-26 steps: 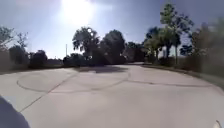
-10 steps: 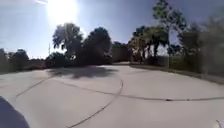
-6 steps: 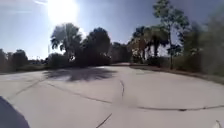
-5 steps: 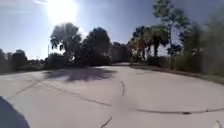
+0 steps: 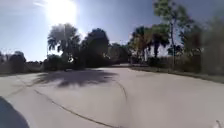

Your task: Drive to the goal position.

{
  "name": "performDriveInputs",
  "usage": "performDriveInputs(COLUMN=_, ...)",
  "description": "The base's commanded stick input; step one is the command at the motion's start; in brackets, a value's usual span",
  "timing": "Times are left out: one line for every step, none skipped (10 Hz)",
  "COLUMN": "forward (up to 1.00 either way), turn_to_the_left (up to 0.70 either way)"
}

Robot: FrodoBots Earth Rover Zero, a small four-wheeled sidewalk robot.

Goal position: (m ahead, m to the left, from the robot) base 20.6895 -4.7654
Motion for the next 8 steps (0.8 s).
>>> performDriveInputs(forward=0.7, turn_to_the_left=0.0)
performDriveInputs(forward=0.7, turn_to_the_left=0.0)
performDriveInputs(forward=0.7, turn_to_the_left=0.0)
performDriveInputs(forward=0.7, turn_to_the_left=0.0)
performDriveInputs(forward=0.7, turn_to_the_left=0.0)
performDriveInputs(forward=0.7, turn_to_the_left=0.0)
performDriveInputs(forward=0.7, turn_to_the_left=0.0)
performDriveInputs(forward=0.7, turn_to_the_left=0.0)
